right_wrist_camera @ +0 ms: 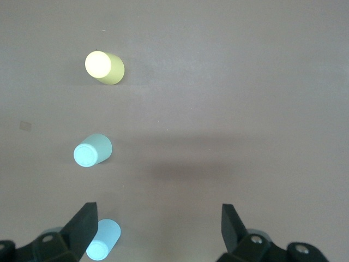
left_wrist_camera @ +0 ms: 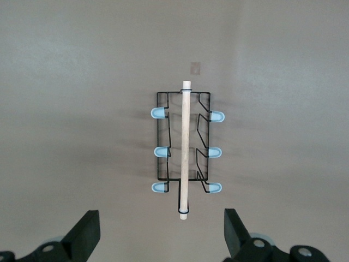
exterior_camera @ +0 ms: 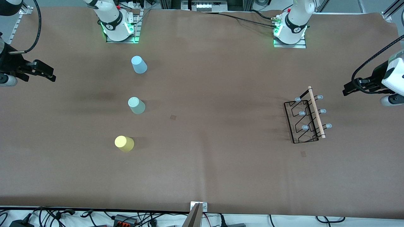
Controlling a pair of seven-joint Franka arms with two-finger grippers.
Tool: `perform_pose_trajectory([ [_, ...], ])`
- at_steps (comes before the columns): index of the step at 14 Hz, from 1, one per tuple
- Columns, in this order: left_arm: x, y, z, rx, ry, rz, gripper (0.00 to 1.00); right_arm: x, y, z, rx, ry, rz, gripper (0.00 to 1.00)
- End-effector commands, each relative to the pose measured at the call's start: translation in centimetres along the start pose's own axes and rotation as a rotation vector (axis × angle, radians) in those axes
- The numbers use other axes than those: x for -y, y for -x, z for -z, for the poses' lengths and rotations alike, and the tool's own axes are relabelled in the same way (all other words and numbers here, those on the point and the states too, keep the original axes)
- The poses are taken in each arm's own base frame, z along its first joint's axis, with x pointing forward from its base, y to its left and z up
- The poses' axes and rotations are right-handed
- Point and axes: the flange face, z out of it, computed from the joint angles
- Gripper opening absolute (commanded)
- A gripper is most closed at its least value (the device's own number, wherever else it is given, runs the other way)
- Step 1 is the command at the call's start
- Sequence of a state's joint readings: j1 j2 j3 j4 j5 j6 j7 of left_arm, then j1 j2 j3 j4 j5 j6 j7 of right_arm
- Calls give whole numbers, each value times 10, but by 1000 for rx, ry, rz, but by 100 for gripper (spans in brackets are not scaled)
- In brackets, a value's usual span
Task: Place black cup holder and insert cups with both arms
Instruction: 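Reach the left gripper toward the black wire cup rack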
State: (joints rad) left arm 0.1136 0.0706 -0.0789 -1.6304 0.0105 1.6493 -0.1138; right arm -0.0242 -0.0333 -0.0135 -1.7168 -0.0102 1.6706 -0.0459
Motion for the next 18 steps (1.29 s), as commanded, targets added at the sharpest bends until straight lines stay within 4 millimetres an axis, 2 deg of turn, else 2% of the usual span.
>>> perform_pose_trajectory([
  [1,3,3,5,-13,-10,-16,100,-1,8,5,-1,-1,-2,100],
  [7,2,2,3,-10,-12,-18,100,-1,7,6,-4,-1,-2,100],
  [9,-1,-2,-4,-3,-15,-23,100,1,5,3,-2,1,-1,100],
  [13,-8,-25,-44,-12,1,-31,100,-3,5,5,-7,-3,-10,100],
  [14,-11,-28,-60,-10,4,-31,100,-3,3,4,-8,-2,-10,100],
  [15,-13,-28,-79,-18,5,-30,100,-2,1,0,-2,-3,-8,100],
  [17,-42,-18,-118,-29,11,-73,100,-2,1,1,-4,-2,-8,100],
  [18,-47,-15,-128,-29,11,-82,100,-2,1,1,-4,-4,-9,100],
])
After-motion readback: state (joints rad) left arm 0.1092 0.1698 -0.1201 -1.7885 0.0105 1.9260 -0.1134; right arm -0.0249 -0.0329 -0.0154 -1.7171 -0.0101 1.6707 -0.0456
